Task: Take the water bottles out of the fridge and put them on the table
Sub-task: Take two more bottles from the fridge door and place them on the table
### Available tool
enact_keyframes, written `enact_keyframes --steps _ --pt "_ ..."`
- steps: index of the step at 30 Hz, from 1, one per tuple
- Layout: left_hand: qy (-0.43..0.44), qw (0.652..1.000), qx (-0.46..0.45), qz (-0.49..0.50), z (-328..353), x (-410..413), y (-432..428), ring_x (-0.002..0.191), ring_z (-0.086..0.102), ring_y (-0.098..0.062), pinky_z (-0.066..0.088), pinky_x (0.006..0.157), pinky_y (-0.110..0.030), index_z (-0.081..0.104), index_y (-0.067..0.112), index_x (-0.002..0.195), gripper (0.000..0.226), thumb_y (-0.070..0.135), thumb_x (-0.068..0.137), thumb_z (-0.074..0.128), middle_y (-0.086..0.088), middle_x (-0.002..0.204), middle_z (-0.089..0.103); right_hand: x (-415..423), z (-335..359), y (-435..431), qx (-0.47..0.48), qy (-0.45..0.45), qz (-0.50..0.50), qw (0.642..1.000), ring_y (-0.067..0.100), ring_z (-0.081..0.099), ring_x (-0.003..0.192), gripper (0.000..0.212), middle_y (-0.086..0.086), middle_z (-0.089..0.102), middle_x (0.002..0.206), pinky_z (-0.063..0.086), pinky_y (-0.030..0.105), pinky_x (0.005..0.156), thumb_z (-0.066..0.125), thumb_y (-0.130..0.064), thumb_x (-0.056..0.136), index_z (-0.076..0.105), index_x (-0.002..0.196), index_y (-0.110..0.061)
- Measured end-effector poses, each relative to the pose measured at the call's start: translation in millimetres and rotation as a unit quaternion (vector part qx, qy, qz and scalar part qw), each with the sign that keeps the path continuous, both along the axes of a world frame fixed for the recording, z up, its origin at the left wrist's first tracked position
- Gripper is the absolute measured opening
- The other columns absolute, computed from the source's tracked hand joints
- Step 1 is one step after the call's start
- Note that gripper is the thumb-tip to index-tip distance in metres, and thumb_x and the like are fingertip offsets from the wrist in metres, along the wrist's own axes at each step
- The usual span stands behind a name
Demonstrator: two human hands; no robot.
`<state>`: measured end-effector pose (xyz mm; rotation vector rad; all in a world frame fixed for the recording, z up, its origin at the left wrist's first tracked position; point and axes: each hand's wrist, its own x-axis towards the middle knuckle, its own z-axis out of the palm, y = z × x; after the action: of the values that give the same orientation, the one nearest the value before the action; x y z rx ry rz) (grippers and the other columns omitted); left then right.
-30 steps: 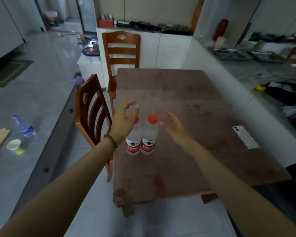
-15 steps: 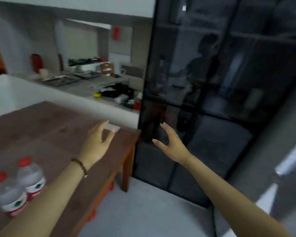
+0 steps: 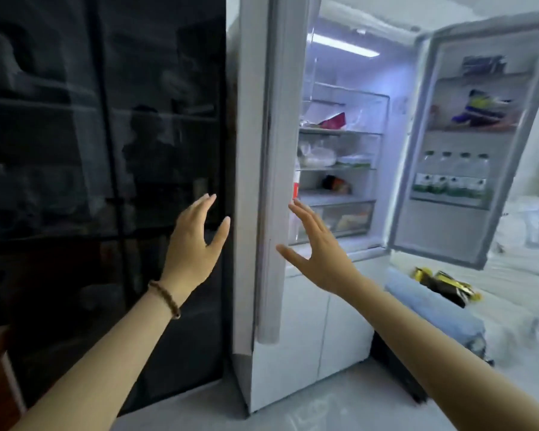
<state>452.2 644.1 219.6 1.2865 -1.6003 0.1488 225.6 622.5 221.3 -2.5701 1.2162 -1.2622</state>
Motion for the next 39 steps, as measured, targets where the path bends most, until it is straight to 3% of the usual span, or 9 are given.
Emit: enact_keyframes --steps 8,12,15,19,21,24,33,39 --pt "-0.089 0.994 -0.062 0.018 39.8 -153.0 -55.8 0.13 0.038 -0.024 0.027 0.11 -0.032 0.042 0.009 0.135 0.064 0.052 0.088 0.034 -0.01 0.141 0.045 -185.5 -1.9 -58.5 0.051 0.007 -0.054 0.997 0.013 0.018 0.144 0.076 -0.01 0.01 0.158 0.022 0.038 0.117 0.057 -0.047 0.085 0.017 0.147 -0.027" --pt "-0.123 0.989 -0.07 0.038 59.6 -206.0 -82.6 0.127 0.04 -0.025 0.026 0.107 -0.029 0.043 0.008 0.133 0.063 0.051 0.088 0.033 -0.011 0.138 0.047 -239.0 9.4 -96.7 0.055 0.026 -0.042 0.997 0.014 0.019 0.144 0.079 -0.011 0.007 0.159 0.024 0.042 0.116 0.056 -0.051 0.084 0.014 0.147 -0.029" --pt "-0.148 0.985 -0.059 0.068 68.7 -227.9 -105.7 0.131 0.038 -0.025 0.026 0.111 -0.035 0.039 0.012 0.137 0.068 0.056 0.086 0.03 -0.009 0.142 0.044 -256.7 22.4 -131.7 0.058 0.032 -0.028 0.997 0.013 0.015 0.145 0.083 -0.011 0.005 0.159 0.023 0.043 0.117 0.055 -0.054 0.083 0.011 0.149 -0.028" --pt "-0.192 0.972 -0.026 0.134 76.6 -238.1 -150.8 0.136 0.031 -0.027 0.021 0.114 -0.039 0.037 0.016 0.138 0.074 0.062 0.082 0.025 -0.007 0.148 0.035 -258.2 36.5 -183.1 0.031 0.045 0.002 0.998 0.013 0.011 0.146 0.079 -0.011 0.005 0.159 0.019 0.041 0.119 0.055 -0.053 0.084 0.014 0.148 -0.03" --pt "-0.202 0.966 -0.02 0.159 82.4 -237.8 -178.8 0.135 0.032 -0.028 0.023 0.113 -0.04 0.037 0.015 0.138 0.066 0.056 0.087 0.037 -0.008 0.149 0.035 -255.0 43.0 -208.7 0.024 0.052 0.02 0.998 0.012 0.01 0.146 0.078 -0.011 0.005 0.159 0.018 0.041 0.119 0.055 -0.052 0.085 0.015 0.148 -0.03" --pt "-0.185 0.965 -0.027 0.183 91.1 -234.1 -222.0 0.136 0.03 -0.027 0.023 0.112 -0.038 0.036 0.015 0.139 0.058 0.045 0.091 0.047 -0.009 0.149 0.033 -247.8 53.0 -249.1 0.022 0.043 0.045 0.998 0.012 0.011 0.146 0.078 -0.011 0.006 0.159 0.018 0.038 0.119 0.056 -0.049 0.085 0.016 0.149 -0.029" --pt "-0.173 0.949 0.013 0.264 114.7 -200.1 -333.3 0.139 0.023 -0.025 0.022 0.113 -0.038 0.026 0.018 0.143 0.068 0.054 0.088 0.044 -0.007 0.154 0.023 -183.5 97.4 -383.2 0.073 -0.025 0.167 0.983 0.008 0.019 0.143 0.073 -0.01 0.016 0.157 0.016 0.023 0.11 0.057 -0.047 0.086 0.021 0.147 -0.03" --pt "-0.167 0.929 0.063 0.325 111.8 -182.6 -368.8 0.14 0.023 -0.022 0.026 0.111 -0.038 0.022 0.023 0.145 0.074 0.061 0.085 0.045 -0.002 0.155 0.021 -114.6 110.6 -456.5 0.099 -0.045 0.284 0.953 0.01 0.023 0.141 0.08 -0.009 0.016 0.158 0.024 0.041 0.116 0.057 -0.056 0.079 0.022 0.146 -0.032"
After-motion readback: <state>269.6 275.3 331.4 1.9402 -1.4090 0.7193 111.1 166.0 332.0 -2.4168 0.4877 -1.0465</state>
